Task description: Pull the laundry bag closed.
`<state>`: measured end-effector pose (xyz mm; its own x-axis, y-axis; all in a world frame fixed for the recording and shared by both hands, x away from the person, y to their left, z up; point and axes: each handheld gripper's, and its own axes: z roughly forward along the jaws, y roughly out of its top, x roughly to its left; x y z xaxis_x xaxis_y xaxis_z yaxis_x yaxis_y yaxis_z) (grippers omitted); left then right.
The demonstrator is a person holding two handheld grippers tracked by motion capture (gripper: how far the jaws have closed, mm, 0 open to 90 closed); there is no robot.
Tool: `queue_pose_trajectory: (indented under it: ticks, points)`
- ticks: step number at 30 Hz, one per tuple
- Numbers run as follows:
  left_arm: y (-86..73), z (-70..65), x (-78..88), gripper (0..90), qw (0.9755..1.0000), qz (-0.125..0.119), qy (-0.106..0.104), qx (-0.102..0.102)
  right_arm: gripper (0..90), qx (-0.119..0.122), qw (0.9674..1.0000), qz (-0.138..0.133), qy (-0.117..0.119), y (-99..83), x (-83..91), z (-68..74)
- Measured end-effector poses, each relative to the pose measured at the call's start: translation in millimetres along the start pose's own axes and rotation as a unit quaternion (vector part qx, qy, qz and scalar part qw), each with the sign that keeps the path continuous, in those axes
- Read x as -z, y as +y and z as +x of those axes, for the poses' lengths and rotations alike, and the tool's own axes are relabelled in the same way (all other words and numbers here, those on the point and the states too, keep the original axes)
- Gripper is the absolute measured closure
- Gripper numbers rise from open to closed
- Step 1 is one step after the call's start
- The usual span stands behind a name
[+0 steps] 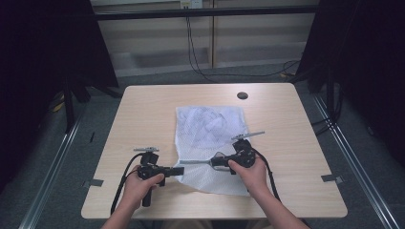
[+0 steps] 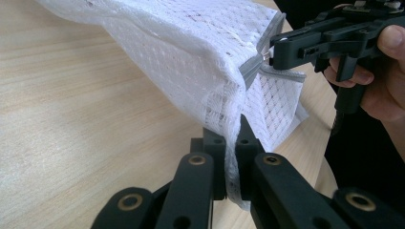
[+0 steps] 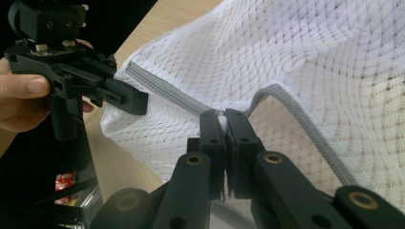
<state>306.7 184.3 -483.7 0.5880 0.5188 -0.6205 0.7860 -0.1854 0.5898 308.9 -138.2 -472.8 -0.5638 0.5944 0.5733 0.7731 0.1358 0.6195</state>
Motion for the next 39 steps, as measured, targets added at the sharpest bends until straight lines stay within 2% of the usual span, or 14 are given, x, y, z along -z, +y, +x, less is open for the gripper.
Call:
queue_pose_trajectory:
  ticks: [15,39]
  points:
    - [-0.9,1.9,0.3,88.5,1.0000,0.003,-0.006,0.004,86.9,0.006,1.0000,0.003,0.001,0.7,0.5,-0.3]
    - [-0.4,2.2,0.9,88.5,0.9999,0.005,-0.010,0.003,87.0,-0.007,0.9999,0.002,0.007,-0.5,3.8,-4.3]
